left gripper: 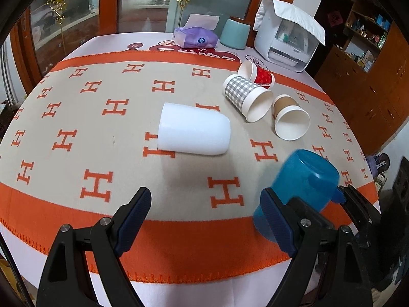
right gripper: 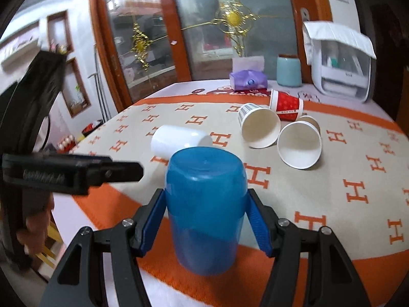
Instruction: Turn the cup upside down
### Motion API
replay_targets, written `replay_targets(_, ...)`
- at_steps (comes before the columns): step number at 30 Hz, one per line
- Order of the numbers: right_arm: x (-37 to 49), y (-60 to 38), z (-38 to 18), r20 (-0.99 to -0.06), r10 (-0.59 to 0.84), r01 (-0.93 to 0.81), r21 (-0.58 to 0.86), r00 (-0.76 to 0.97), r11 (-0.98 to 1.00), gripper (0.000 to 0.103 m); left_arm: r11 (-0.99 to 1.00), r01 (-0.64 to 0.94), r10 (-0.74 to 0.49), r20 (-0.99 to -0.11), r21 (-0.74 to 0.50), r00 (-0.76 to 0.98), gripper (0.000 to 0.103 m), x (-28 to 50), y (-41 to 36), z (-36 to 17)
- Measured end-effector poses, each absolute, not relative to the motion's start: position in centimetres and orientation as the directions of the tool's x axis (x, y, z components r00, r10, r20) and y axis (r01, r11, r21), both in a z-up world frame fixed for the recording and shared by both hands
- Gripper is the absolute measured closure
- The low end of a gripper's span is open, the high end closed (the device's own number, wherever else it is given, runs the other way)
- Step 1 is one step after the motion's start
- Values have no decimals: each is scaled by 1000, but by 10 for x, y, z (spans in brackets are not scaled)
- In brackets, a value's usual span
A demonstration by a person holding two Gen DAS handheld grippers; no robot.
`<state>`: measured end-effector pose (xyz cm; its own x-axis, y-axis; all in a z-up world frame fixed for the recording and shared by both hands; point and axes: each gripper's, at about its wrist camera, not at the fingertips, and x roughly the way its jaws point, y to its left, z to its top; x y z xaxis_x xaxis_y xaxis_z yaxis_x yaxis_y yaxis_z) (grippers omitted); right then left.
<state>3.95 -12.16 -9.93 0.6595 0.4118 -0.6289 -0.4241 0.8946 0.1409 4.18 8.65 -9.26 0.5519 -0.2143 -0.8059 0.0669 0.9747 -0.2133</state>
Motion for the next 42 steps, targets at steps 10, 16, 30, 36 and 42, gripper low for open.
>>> replay_targets(10, 13, -105, -105, -612, 351, -448, -7, 709, 894, 40, 977, 78, -207, -801, -197, 562, 17, 29, 82, -91)
replay_targets(16, 9, -108, -99, -614, 367, -440, 36, 699, 897, 33, 981, 80, -191, -795, -178, 575, 13, 22, 81, -85)
replay_targets(30, -14, -133, -67, -584, 379, -379, 128, 718, 916, 28, 983, 79, -179, -788, -164, 589, 6, 3, 81, -74)
replay_targets(36, -23, -142, -42, -597, 339, -330, 130, 727, 935, 28, 988, 96, -156, -774, -123, 614, 6, -11, 72, -63)
replay_targets(42, -27, -144, -16, -606, 324, -305, 139, 726, 942, 28, 991, 109, -134, -760, -84, 636, 3, -19, 61, -45)
